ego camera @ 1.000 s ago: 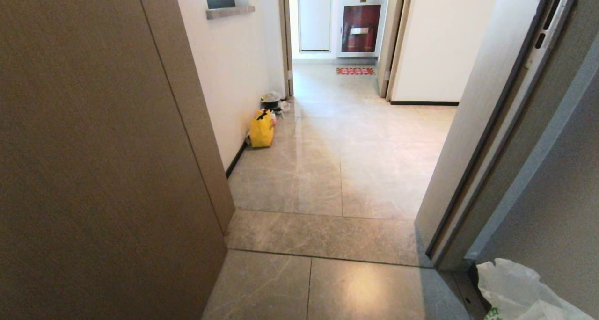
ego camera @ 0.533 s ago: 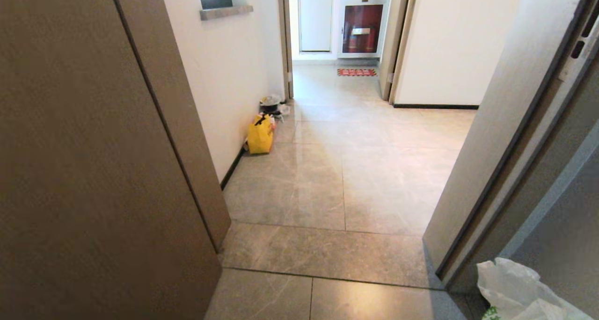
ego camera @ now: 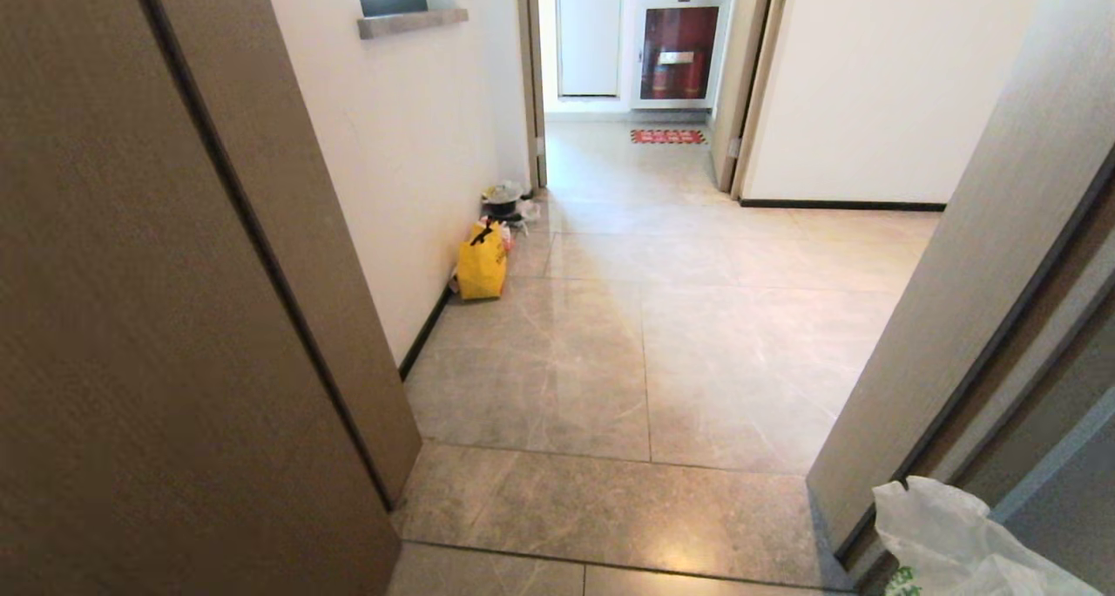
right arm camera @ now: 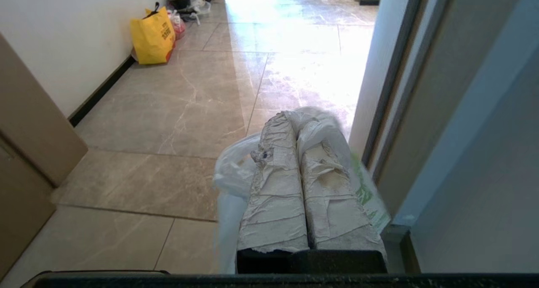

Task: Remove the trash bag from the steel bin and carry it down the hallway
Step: Put the trash bag at the door

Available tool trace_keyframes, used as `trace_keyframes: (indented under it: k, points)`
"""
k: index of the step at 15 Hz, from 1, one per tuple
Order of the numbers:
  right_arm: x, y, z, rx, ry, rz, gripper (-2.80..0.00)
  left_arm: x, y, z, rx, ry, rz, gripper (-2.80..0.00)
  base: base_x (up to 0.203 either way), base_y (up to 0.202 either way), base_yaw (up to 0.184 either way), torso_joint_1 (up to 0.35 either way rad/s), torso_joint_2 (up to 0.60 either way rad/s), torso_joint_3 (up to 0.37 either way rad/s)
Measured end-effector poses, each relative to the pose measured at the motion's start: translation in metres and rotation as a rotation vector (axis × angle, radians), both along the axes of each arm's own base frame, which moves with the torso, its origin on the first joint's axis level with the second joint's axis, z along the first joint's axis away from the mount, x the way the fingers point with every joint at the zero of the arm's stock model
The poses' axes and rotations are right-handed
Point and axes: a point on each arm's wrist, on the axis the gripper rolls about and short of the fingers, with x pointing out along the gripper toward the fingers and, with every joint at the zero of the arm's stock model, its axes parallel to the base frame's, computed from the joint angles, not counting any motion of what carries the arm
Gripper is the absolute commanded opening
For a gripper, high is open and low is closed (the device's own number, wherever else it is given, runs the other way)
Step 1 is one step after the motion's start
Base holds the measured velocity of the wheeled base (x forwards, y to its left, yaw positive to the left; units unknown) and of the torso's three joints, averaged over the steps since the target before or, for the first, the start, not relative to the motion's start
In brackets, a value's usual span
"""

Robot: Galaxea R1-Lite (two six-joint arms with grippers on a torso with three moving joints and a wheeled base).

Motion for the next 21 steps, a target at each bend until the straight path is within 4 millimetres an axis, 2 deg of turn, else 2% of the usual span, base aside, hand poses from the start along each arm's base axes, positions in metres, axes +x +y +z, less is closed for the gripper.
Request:
trace_keyframes:
  k: [15, 21]
  points:
    - [0.0, 0.0, 0.0, 0.0, 0.0, 0.0, -2.8, 0.0, 0.0, 0.0001, -0.02, -0.001, -0.001, -2.8, 0.0, 0.0, 0.0, 0.0, 0.0, 0.0]
    - [0.0, 0.0, 0.0, 0.0, 0.0, 0.0, -2.8, 0.0, -0.0007, 0.0, 0.08, -0.003, -0.032, -2.8, 0.0, 0.0, 0.0, 0.0, 0.0, 0.0]
